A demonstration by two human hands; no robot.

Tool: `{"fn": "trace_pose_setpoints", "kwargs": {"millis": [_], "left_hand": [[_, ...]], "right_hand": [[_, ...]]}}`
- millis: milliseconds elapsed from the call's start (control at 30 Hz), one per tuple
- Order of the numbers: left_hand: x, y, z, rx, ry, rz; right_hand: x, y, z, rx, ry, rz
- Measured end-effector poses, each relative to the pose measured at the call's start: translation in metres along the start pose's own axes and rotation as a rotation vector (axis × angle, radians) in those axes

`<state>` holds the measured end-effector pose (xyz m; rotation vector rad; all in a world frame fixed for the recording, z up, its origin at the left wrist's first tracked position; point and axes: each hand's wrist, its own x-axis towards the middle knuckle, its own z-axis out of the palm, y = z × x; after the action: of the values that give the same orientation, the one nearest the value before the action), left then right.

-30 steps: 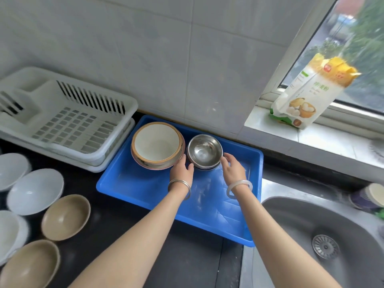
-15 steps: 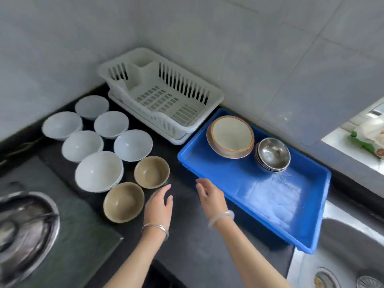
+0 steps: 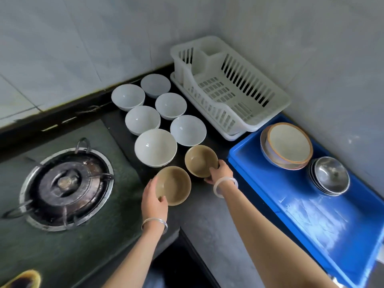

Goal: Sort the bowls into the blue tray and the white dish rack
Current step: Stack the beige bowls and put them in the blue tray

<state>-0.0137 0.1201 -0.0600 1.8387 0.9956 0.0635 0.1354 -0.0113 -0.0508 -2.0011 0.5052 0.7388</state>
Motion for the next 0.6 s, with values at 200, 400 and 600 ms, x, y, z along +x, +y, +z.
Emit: {"fn": "trace_pose_setpoints", "kwargs": {"millis": [200,400,600], "left_hand": [[0.005,-0.002,-0.003,-0.075,-0.060,-0.120],[0.011,0.000,0.000,-0.135,-0.116,-0.143],[0.017,-0.008,0.001,-0.331,-0.122,-0.210]], "right_hand": [[-0.015,0.003,-0.013,0.075,0.098,-0.111],[-0.047,0.011,-0.010,-0.212,0.026,-0.311],[-0.060,0.012,0.011,-0.413,0.011,-0.340]]}}
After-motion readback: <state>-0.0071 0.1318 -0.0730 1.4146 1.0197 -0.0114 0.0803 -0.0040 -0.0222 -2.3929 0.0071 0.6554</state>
